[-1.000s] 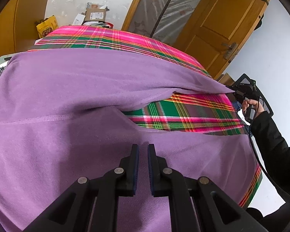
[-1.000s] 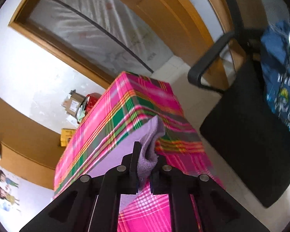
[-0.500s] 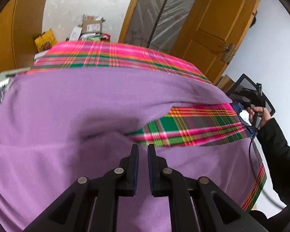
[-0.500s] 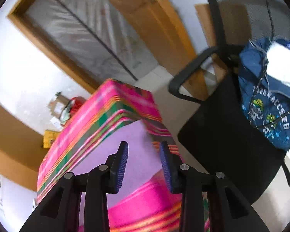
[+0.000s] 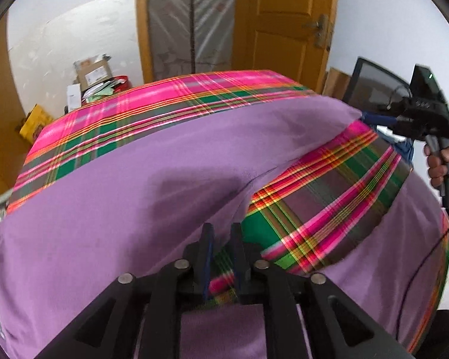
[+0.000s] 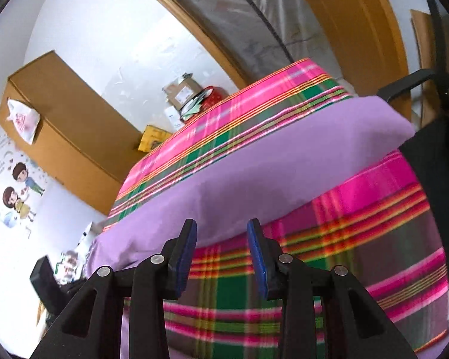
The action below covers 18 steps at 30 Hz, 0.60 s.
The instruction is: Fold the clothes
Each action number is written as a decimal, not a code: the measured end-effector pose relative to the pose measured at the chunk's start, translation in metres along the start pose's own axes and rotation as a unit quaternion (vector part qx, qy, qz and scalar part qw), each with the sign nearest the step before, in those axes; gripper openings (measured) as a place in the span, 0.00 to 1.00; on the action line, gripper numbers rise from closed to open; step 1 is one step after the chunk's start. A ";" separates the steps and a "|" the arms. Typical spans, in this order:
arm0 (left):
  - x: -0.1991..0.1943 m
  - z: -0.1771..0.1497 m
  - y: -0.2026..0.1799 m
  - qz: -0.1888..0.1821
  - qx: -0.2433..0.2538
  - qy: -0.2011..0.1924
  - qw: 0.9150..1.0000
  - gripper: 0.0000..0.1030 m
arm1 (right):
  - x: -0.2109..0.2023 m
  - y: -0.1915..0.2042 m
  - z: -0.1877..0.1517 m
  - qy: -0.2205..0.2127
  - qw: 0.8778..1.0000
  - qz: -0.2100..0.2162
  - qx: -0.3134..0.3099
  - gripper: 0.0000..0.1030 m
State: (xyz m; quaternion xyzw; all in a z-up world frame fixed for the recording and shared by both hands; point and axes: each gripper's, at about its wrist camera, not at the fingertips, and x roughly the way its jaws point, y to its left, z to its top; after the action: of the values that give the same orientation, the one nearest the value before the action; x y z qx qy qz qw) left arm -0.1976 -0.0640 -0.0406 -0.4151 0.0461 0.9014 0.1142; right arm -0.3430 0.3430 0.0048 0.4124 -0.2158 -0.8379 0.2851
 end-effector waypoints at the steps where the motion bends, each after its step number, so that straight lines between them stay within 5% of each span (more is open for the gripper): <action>1: 0.003 0.002 -0.002 0.003 0.007 0.001 1.000 0.18 | 0.000 0.000 -0.002 0.001 1.000 0.001 0.000 0.36; 11: 0.019 0.011 -0.011 -0.012 0.038 0.006 0.999 0.32 | 0.002 -0.013 -0.014 0.004 1.000 0.003 0.024 0.37; 18: 0.039 0.014 -0.012 -0.007 0.044 0.031 0.999 0.30 | 0.005 -0.019 -0.019 0.009 0.999 0.011 0.034 0.37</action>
State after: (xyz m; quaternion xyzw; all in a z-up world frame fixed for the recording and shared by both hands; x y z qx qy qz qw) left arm -0.2296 -0.0436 -0.0606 -0.4374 0.0866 0.8845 0.1371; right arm -0.3353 0.3516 -0.0199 0.4267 -0.2465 -0.8233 0.2816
